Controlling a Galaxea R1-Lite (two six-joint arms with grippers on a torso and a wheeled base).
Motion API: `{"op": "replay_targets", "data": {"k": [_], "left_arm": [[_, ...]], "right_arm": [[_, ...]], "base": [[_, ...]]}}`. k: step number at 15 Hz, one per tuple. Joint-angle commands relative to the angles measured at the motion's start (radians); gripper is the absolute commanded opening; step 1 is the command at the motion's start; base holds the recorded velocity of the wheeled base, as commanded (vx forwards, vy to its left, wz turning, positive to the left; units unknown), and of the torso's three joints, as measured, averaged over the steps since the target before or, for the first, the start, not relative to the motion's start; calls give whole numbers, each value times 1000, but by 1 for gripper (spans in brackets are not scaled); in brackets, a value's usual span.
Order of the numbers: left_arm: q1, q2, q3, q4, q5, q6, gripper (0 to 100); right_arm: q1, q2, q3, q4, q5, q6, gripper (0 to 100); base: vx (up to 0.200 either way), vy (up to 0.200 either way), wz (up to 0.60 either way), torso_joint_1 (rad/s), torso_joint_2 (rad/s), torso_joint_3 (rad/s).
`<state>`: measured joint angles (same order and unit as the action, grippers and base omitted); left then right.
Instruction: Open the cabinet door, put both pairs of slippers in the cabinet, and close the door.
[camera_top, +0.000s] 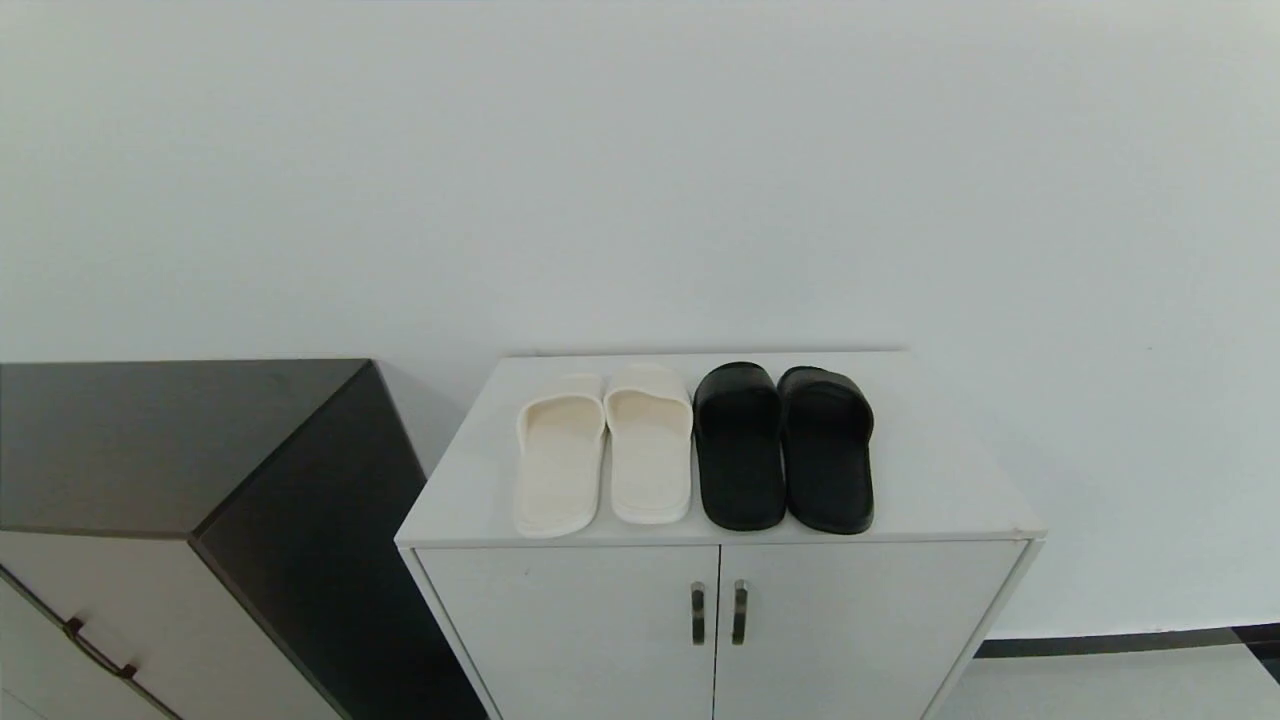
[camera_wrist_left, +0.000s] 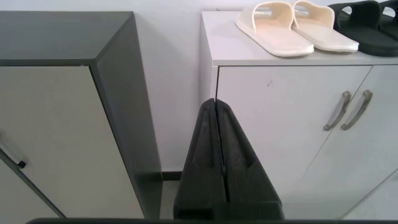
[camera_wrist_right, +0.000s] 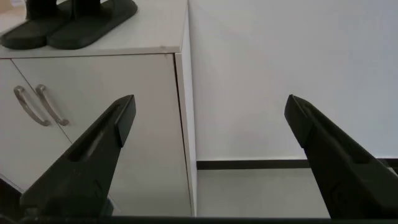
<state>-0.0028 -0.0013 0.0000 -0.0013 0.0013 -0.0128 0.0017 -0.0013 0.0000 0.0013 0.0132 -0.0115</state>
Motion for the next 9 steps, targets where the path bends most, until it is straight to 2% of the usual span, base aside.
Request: {"op": "replay_targets", "data": {"k": [1, 6, 7, 8, 9], "left_arm": [[0, 1, 0, 0, 0, 0, 0], [0, 1, 0, 0, 0, -1, 0], [0, 1, 0, 0, 0, -1, 0], [0, 1, 0, 0, 0, -1, 0], [0, 1, 0, 0, 0, -1, 0]], "right_arm": [[0, 1, 0, 0, 1, -1, 100], [0, 1, 0, -20, -58, 36, 100], [1, 7, -78, -98, -58, 131, 100], [6, 26, -147, -112, -52, 183, 100], [14, 115, -253, -17, 16, 185, 100]], "base": [[0, 0, 0, 0, 0, 0], [0, 0, 0, 0, 0, 0], [0, 0, 0, 0, 0, 0], [0, 0, 0, 0, 0, 0], [0, 0, 0, 0, 0, 0]]}}
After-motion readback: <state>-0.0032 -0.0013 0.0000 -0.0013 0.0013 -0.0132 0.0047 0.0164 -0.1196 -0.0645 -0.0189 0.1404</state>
